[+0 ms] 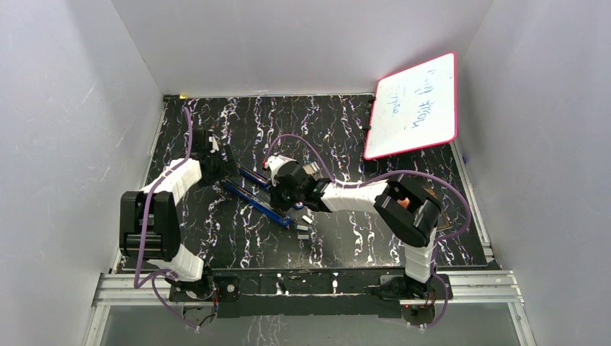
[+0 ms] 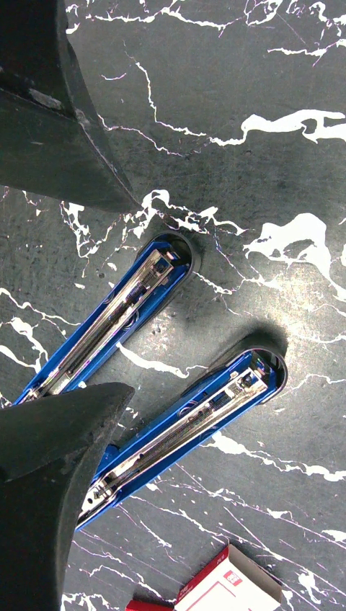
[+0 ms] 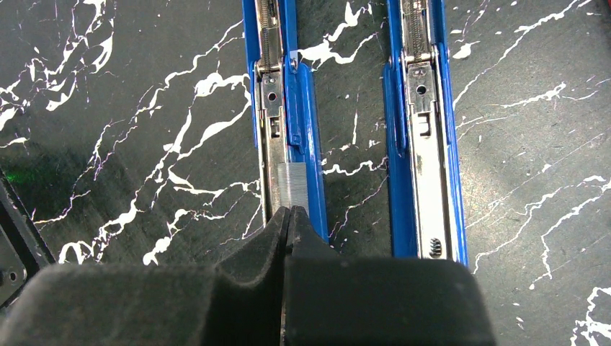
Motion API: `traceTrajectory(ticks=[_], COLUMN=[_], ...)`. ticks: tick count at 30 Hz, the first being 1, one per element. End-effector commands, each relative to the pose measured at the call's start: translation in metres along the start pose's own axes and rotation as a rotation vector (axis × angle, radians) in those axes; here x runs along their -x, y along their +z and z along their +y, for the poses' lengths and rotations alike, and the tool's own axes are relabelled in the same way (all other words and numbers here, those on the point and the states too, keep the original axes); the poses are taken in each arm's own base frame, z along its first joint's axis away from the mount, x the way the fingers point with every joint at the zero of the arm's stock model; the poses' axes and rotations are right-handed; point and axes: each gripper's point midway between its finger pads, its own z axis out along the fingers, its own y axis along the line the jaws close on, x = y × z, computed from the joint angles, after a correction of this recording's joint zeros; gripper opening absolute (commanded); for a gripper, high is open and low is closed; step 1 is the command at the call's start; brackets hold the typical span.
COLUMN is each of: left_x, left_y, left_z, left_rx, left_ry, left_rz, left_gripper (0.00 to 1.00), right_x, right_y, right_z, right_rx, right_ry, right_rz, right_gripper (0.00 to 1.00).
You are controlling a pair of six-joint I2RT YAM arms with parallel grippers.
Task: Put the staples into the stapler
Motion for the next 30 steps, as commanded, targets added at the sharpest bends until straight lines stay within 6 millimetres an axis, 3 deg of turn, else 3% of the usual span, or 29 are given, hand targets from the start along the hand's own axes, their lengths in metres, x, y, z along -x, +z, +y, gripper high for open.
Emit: traceTrajectory(ticks=[1,12,18,23,30], left_x=[0.007,0.008,0.007,0.007,0.007], left_y=[-0.005,-0.005,-0.005,-0.005,-0.005], left_z=[-0.002,-0.002,-0.002,-0.002,-0.002], left_rx=[-0.012,-0.011,-0.010,-0.010,-0.011], left_ry=[0.001,0.001,0.001,0.002,0.003], left_rz=[-0.002,-0.002,-0.001,-0.001,0.000], left_gripper=[0.86,0.86,0.86,0.86,0.86], right_x=[0.021,0.045,0.048,0.042,0.036], right_y=[-0.007,-0.022,-0.023,-0.016,-0.009], right_z=[0.004,0.007,0.007,0.007,0.005], right_rx=[0.005,-0.005,-0.006,0.006,0.011], right_ry=[-0.013,-0.032,-0.036,-0.029,-0.004], right_rz=[-0.042,-0.114,-0.123,-0.097,-0.083], right_gripper=[0.04,0.03,0.04,0.25,0.35])
